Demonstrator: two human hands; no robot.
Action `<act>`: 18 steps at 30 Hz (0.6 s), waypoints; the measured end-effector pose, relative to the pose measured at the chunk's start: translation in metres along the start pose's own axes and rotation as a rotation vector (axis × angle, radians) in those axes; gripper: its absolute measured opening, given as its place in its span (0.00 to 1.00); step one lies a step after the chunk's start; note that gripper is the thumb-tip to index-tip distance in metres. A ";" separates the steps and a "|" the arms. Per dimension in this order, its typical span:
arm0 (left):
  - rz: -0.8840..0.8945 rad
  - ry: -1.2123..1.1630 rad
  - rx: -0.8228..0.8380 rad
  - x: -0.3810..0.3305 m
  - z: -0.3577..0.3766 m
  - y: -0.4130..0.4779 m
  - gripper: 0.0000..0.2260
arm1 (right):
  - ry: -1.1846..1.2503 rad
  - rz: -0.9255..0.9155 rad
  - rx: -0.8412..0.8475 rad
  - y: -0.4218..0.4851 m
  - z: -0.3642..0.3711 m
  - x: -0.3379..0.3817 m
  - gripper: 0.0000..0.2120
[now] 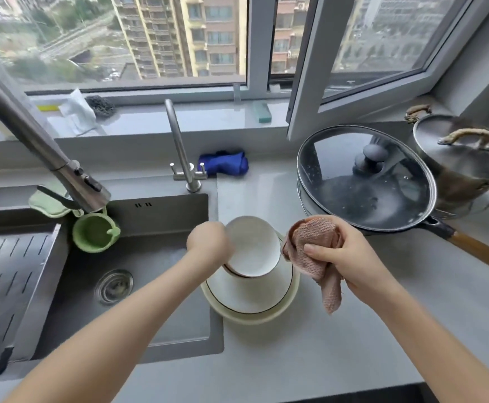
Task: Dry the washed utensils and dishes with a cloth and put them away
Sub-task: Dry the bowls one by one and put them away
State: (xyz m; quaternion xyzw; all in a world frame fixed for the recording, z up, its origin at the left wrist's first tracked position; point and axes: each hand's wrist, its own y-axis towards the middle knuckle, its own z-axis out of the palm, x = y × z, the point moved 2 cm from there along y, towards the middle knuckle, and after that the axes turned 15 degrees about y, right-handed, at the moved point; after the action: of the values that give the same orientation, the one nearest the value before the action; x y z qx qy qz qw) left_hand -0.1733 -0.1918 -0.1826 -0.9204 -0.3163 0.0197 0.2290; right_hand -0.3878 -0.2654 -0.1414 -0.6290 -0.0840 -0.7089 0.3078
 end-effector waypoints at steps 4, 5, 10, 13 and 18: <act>0.079 -0.063 -0.017 0.003 -0.010 0.006 0.07 | 0.016 -0.009 -0.036 -0.003 0.001 -0.003 0.21; 0.100 -0.088 -0.035 0.004 -0.013 0.007 0.09 | 0.015 -0.009 -0.041 -0.004 0.002 -0.002 0.22; 0.183 -0.069 -0.155 0.004 -0.026 -0.001 0.08 | 0.006 -0.030 -0.047 -0.002 0.004 0.004 0.18; 0.196 -0.149 -0.129 0.011 -0.028 -0.007 0.08 | -0.010 -0.048 -0.031 -0.002 0.008 0.009 0.18; 0.129 -0.569 -0.090 0.053 -0.033 -0.018 0.06 | -0.035 -0.073 0.017 0.000 0.017 0.017 0.19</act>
State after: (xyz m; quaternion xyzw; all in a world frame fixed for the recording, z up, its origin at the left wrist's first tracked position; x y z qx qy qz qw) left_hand -0.1358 -0.1615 -0.1393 -0.9053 -0.3094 0.2774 0.0883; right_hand -0.3737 -0.2619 -0.1219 -0.6350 -0.1182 -0.7080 0.2857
